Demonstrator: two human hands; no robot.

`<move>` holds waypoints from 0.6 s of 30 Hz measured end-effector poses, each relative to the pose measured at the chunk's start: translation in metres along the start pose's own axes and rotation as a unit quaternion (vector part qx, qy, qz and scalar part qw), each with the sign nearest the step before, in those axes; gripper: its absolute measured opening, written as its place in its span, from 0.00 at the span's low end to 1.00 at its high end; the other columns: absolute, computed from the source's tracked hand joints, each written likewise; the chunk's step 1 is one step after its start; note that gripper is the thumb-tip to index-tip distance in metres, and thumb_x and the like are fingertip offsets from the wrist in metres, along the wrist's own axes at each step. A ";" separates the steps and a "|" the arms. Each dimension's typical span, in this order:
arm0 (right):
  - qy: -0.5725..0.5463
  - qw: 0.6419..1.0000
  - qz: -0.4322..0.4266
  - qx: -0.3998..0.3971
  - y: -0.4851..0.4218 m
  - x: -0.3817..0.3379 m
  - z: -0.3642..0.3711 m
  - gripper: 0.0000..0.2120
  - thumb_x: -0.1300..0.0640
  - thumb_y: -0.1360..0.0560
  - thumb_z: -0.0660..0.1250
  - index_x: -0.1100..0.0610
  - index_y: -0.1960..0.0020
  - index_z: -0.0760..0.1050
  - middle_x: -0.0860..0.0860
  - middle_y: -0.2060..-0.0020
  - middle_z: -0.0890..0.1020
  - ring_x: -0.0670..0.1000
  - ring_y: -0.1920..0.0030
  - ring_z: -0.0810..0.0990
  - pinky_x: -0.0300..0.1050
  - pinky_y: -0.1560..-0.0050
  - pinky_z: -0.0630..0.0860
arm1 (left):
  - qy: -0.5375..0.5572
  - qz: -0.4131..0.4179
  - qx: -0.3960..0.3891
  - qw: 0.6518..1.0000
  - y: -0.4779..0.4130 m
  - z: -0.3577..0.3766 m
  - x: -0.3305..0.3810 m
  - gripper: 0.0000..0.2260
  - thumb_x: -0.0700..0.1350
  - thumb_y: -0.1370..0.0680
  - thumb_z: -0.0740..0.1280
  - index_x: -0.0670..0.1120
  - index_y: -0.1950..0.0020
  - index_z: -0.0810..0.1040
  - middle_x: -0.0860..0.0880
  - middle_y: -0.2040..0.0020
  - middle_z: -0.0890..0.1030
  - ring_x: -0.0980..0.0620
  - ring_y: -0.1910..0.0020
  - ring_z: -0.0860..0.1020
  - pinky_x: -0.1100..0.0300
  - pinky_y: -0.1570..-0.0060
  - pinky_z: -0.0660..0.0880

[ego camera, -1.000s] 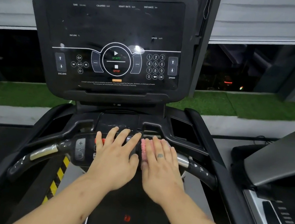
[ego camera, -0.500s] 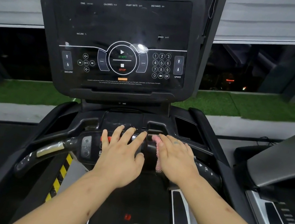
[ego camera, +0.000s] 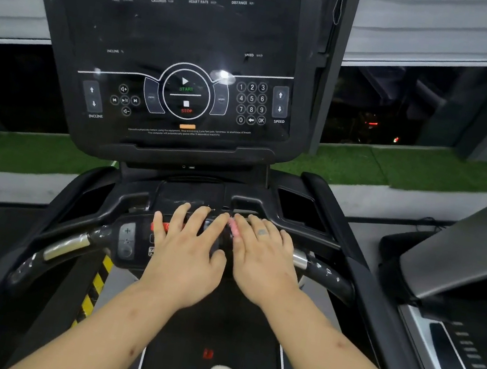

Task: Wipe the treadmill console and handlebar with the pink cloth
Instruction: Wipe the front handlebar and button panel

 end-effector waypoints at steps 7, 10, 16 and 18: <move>0.026 1.000 0.016 0.006 0.016 0.034 0.007 0.29 0.42 0.17 0.34 0.40 0.18 0.51 0.44 0.23 0.66 0.50 0.22 0.60 0.58 0.20 0.52 | -0.018 0.002 -0.003 1.000 0.002 -0.002 -0.001 0.29 0.57 0.17 0.52 0.61 0.16 0.47 0.53 0.15 0.51 0.46 0.17 0.41 0.38 0.22 0.33; 0.016 0.999 0.037 0.022 0.023 0.041 0.003 0.30 0.41 0.17 0.33 0.40 0.18 0.54 0.44 0.24 0.67 0.50 0.21 0.59 0.57 0.19 0.51 | -0.025 -0.005 -0.010 1.000 0.000 -0.003 0.001 0.29 0.57 0.17 0.51 0.61 0.16 0.46 0.52 0.15 0.50 0.45 0.17 0.41 0.37 0.22 0.33; -0.002 1.000 0.004 -0.007 0.007 0.003 -0.003 0.26 0.43 0.14 0.44 0.43 0.17 0.51 0.47 0.18 0.59 0.52 0.17 0.50 0.58 0.18 0.43 | -0.051 0.021 -0.016 0.998 0.000 -0.008 0.022 0.27 0.56 0.17 0.50 0.61 0.17 0.50 0.52 0.15 0.50 0.45 0.17 0.41 0.31 0.23 0.35; 0.018 0.999 -0.019 -0.021 0.005 -0.001 -0.002 0.28 0.43 0.15 0.50 0.43 0.17 0.49 0.49 0.18 0.58 0.53 0.17 0.49 0.59 0.18 0.43 | -0.061 0.042 -0.017 0.997 -0.001 -0.006 0.031 0.26 0.54 0.16 0.48 0.61 0.17 0.51 0.52 0.15 0.51 0.45 0.17 0.42 0.30 0.24 0.35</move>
Point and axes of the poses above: each hand's wrist, its own y-axis away from the middle knuckle, its own z-axis out of the palm, x = y × z, the point moved 1 cm from there along -y, towards the middle knuckle
